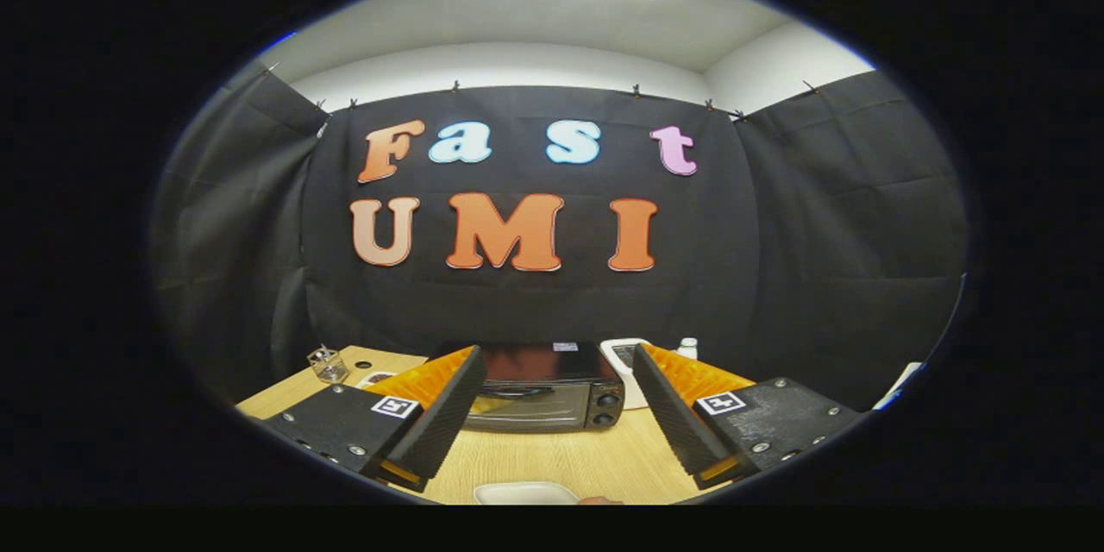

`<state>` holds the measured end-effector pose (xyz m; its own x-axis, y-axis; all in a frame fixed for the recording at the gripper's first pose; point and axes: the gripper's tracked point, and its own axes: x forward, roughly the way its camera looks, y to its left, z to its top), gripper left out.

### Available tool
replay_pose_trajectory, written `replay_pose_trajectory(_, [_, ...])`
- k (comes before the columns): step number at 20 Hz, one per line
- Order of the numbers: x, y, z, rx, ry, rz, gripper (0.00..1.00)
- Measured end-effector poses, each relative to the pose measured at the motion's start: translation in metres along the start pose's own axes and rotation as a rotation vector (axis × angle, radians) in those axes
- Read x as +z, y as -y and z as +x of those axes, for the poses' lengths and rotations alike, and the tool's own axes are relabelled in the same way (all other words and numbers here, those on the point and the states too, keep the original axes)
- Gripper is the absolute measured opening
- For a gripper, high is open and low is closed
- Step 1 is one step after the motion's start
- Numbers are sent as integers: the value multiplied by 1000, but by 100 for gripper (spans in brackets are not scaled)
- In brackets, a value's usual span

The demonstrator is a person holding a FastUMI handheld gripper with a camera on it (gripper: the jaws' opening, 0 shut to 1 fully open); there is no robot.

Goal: Open the toaster oven, put the food inside, and close the toaster oven door.

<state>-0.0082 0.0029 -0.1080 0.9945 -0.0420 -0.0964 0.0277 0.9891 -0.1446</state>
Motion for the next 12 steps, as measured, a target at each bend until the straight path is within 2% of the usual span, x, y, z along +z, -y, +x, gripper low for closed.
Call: replay_pose_trajectory(12, [-13, 5, 6, 6, -17, 8, 100])
